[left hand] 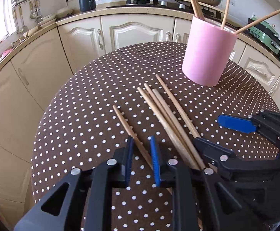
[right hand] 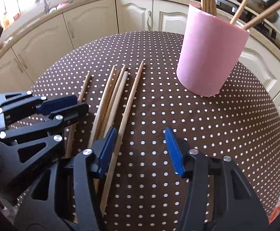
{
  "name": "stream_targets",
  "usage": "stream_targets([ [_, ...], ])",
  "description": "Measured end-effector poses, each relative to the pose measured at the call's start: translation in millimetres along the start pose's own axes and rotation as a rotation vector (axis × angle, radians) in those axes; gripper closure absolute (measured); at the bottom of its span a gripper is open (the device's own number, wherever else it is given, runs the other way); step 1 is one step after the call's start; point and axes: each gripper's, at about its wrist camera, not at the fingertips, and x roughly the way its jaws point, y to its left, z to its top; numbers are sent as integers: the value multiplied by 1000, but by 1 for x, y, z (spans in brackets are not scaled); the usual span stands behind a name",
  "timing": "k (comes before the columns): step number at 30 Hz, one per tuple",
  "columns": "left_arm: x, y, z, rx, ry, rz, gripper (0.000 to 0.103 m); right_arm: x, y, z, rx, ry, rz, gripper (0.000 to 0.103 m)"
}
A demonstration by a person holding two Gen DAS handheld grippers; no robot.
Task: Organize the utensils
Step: 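Close the left gripper on a chopstick while the right gripper closes on another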
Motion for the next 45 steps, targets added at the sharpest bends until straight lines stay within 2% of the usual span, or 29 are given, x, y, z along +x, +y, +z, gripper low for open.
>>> stream_targets([
  [1,1,0,1,2,1,-5,85,0,0,0,4,5,5,56],
  [3,3,-5,6,11,5,-38,86,-1,-2,1,-4,21,4,67],
  [5,5,-13,8,40,4,-45,90,-3,-5,0,-12,37,8,71],
  [7,5,-20,6,76,11,-25,91,-4,-8,-1,-18,48,17,71],
  [16,-1,-8,2,4,63,-24,91,0,-13,19,-49,128,41,71],
  [21,-2,0,3,-66,124,-61,91,6,-9,34,-85,217,44,71],
  [26,0,-7,5,-72,173,-25,91,18,-4,59,-99,307,67,71],
  [33,10,-20,12,-80,183,1,91,36,-5,87,-109,368,46,79],
  [34,13,-23,15,-77,184,8,95,38,-5,88,-106,373,41,81],
  [37,16,-23,18,-79,179,5,97,43,-7,97,-91,380,36,89],
  [40,14,-20,16,-86,161,-9,97,42,-16,98,-63,375,57,93],
  [45,14,-28,14,-69,129,6,97,34,-29,87,-32,314,67,97],
])
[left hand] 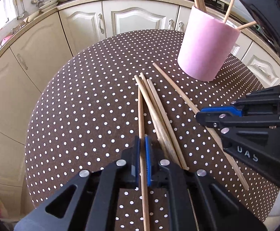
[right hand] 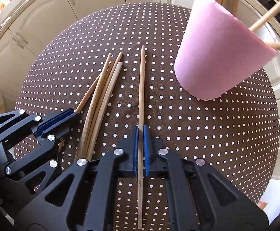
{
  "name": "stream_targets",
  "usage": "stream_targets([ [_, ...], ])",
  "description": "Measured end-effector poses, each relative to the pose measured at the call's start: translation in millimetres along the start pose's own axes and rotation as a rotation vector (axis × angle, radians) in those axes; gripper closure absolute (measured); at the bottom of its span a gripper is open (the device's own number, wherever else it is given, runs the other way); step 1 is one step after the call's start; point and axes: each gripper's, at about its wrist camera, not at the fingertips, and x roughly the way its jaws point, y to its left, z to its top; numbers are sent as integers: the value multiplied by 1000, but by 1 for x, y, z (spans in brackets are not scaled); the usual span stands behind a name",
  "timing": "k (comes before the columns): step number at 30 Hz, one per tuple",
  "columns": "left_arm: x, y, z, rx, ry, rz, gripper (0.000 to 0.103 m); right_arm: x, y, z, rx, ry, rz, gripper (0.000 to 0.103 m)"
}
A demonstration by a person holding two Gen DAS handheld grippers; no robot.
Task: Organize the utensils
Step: 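Close the left gripper on a chopstick while the right gripper closes on another, then lift both held chopsticks upright off the pile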
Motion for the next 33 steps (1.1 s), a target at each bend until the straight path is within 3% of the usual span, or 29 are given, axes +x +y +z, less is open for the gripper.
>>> stream_targets([
  [7,-2,-8,-1,14,-19,-22,97,-6,-14,-14,46,-55,41,97],
  [16,-29,-3,1,6,-126,0,98,-27,-46,-57,100,-175,140,97],
  [24,-66,-9,13,-5,-283,-149,98,-77,-73,-85,122,-366,225,97],
  [33,-98,-28,39,-10,-465,-257,98,-128,-85,-92,115,-578,275,97],
])
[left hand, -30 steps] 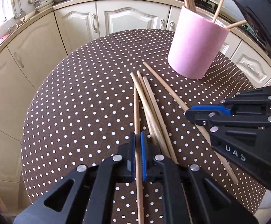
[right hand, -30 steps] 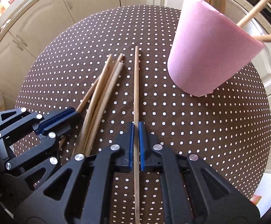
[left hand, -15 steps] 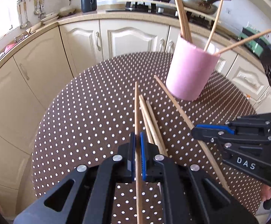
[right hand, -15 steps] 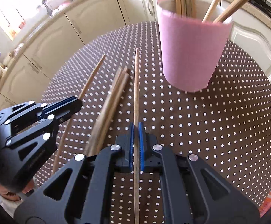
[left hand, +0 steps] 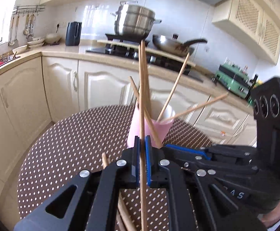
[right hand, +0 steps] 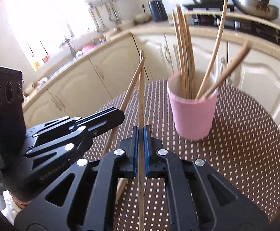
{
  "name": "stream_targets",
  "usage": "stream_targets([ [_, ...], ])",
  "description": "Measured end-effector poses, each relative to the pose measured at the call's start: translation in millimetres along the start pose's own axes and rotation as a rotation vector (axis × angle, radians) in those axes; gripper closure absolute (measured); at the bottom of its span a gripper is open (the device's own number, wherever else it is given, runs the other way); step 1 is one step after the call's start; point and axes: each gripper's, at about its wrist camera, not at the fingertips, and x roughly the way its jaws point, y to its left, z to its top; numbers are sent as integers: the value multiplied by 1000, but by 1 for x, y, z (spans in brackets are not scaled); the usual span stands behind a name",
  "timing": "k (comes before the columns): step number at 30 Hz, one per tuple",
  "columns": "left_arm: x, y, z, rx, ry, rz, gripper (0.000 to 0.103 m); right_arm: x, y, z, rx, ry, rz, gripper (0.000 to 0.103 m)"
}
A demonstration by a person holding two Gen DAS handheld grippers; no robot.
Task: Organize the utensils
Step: 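Lift both held chopsticks upright off the pile, then carry both upright chopsticks over the pink cup and lower them in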
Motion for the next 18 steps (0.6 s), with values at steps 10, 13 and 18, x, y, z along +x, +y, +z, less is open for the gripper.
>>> stream_targets([
  [10,6,-17,51,-22,-159,-40,98,-19,1,38,29,-226,27,97],
  [13,6,-24,67,12,-216,-24,98,-22,2,48,18,-303,3,97],
  [18,4,-34,88,23,-329,-68,97,-35,-3,67,-5,-438,-15,97],
])
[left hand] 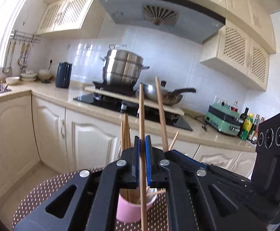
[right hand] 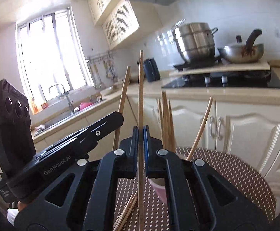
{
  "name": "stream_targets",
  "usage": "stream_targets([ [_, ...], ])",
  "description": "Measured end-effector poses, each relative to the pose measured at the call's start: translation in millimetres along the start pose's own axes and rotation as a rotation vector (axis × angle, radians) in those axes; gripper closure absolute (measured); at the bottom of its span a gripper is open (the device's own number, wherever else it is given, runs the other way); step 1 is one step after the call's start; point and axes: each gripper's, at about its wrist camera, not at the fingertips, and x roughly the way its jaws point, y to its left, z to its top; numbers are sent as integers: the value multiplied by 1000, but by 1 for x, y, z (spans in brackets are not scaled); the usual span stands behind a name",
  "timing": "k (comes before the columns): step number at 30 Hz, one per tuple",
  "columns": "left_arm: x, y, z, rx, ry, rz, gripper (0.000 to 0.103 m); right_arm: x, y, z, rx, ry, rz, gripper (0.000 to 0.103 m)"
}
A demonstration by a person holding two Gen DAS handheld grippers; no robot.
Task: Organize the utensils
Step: 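Carry both upright chopsticks over the pink cup and lower them in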
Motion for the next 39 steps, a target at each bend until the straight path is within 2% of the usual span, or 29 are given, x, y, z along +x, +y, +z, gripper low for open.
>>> stream_targets([
  [4,6,-3,11,-14,-80,-10,97,-3,-5,15,-16,-104,-15,97],
  [10,20,1,11,-47,-192,-26,97,4,-5,11,-60,-238,-70,97],
  [14,36,11,9,-74,-196,-39,97,12,-6,7,-97,-299,-107,97],
  [25,55,26,-9,-80,-222,-12,97,24,-12,-14,-135,-334,-137,97],
  [28,53,30,-11,-95,-255,-8,97,23,-11,-14,-143,-338,-132,97],
  [33,55,34,-17,-110,-240,5,97,21,-14,-19,-131,-342,-107,97],
  [39,55,30,-24,-74,-217,13,97,20,-12,-26,-136,-326,-96,97],
])
